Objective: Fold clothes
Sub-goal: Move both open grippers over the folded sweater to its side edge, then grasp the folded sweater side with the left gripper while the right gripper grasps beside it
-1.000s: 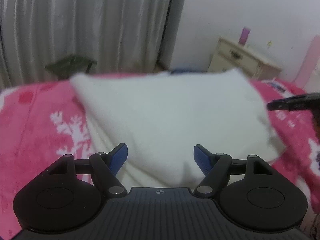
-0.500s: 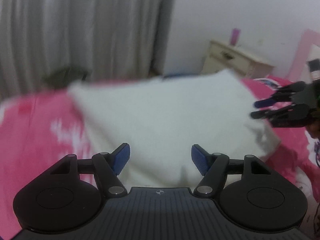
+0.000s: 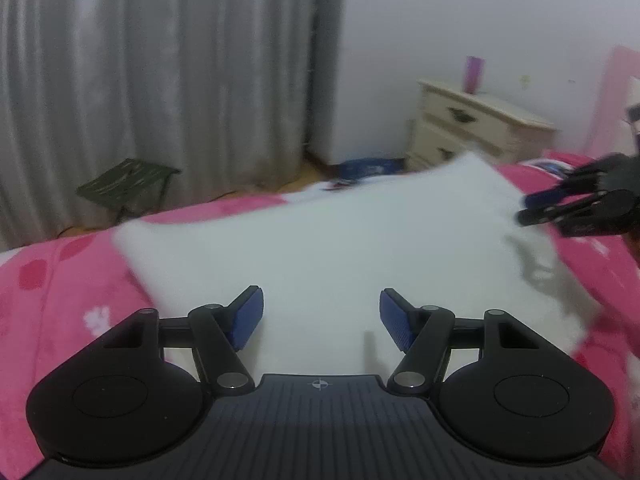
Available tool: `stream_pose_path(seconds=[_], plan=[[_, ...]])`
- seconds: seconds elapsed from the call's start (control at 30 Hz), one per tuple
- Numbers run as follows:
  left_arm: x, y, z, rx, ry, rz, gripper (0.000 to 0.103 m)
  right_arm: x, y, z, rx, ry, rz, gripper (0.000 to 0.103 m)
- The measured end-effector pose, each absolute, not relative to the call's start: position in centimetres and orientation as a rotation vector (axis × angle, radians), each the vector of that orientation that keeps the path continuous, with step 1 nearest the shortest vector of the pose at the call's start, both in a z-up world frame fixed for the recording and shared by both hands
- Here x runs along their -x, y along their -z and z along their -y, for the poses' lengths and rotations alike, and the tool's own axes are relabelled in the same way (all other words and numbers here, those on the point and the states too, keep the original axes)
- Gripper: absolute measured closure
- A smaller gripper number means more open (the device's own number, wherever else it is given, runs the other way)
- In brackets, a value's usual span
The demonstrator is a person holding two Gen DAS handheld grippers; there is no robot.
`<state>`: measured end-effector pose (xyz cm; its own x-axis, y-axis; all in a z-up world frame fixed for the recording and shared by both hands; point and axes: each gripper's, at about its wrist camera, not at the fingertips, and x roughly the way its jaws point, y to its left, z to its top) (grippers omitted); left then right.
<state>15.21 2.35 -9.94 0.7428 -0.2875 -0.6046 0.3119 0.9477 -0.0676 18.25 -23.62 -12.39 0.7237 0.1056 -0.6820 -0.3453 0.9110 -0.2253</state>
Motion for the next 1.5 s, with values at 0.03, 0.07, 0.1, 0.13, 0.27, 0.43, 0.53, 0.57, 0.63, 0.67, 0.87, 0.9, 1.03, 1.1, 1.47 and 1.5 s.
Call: stream_pose_path(seconds=[0.03, 0.07, 0.1, 0.13, 0.27, 0.43, 0.53, 0.57, 0.63, 0.67, 0.87, 0.9, 1.03, 1.1, 1.47, 1.5], plan=[[-16.6, 10.9, -3.1, -0.005, 0.305, -0.7, 0.04, -19.4, 12.9, 24.2, 0.32, -0.233, -0.732, 0.076], [-17.9, 12.4, -3.9, 0.037, 0.291, -0.744, 0.042, -20.5, 14.1, 24.8, 0.312, -0.222, -0.756, 0.077], [-18.2, 13.4, -4.6, 0.07, 0.301, -0.749, 0.043, -21.1, 15.6, 25.2, 0.321, -0.221, -0.78, 0.077], [-18.0, 13.6, -4.9, 0.084, 0.314, -0.728, 0.043, -21.4, 16.5, 25.4, 0.331, -0.226, -0.783, 0.077], [-17.7, 11.3, -4.5, 0.081, 0.302, -0.723, 0.042, -22.3, 13.2, 26.0, 0.244, -0.25, -0.761, 0.077], [-19.9, 11.0, -6.0, 0.139, 0.217, -0.715, 0.035, -29.6, 11.0, 26.3, 0.199, -0.188, -0.721, 0.077], [-21.3, 12.6, -6.5, 0.169, 0.21, -0.745, 0.036, -34.7, 14.7, 26.9, 0.116, -0.132, -0.895, 0.077], [-21.0, 12.7, -6.4, 0.143, 0.22, -0.727, 0.036, -35.0, 15.3, 27.2, 0.085, -0.122, -0.903, 0.077], [-20.3, 12.0, -5.9, 0.11, 0.219, -0.719, 0.035, -34.5, 14.8, 27.3, 0.052, -0.113, -0.882, 0.077], [-19.9, 11.6, -5.8, 0.099, 0.219, -0.715, 0.034, -34.0, 14.4, 27.5, 0.042, -0.115, -0.876, 0.077], [-17.2, 9.8, -10.8, 0.331, 0.176, -0.687, 0.029, -29.4, 9.1, 24.6, -0.048, -0.253, -0.82, 0.063], [-16.7, 10.0, -11.7, 0.378, 0.164, -0.703, 0.029, -28.4, 8.4, 23.5, -0.073, -0.311, -0.821, 0.058], [-15.2, 11.7, -14.4, 0.546, 0.15, -0.796, 0.029, -24.4, 9.1, 17.3, -0.112, -0.569, -0.884, 0.042], [-14.5, 12.9, -15.2, 0.63, 0.16, -0.833, 0.029, -22.5, 10.4, 14.4, -0.111, -0.67, -0.932, 0.035], [-15.8, 16.5, -14.1, 0.839, 0.269, -0.954, 0.029, -16.9, 15.2, 3.5, 0.139, -0.809, -0.969, 0.0], [-16.1, 16.6, -14.1, 0.852, 0.27, -0.96, 0.029, -16.6, 15.3, 3.1, 0.151, -0.808, -0.959, 0.0]])
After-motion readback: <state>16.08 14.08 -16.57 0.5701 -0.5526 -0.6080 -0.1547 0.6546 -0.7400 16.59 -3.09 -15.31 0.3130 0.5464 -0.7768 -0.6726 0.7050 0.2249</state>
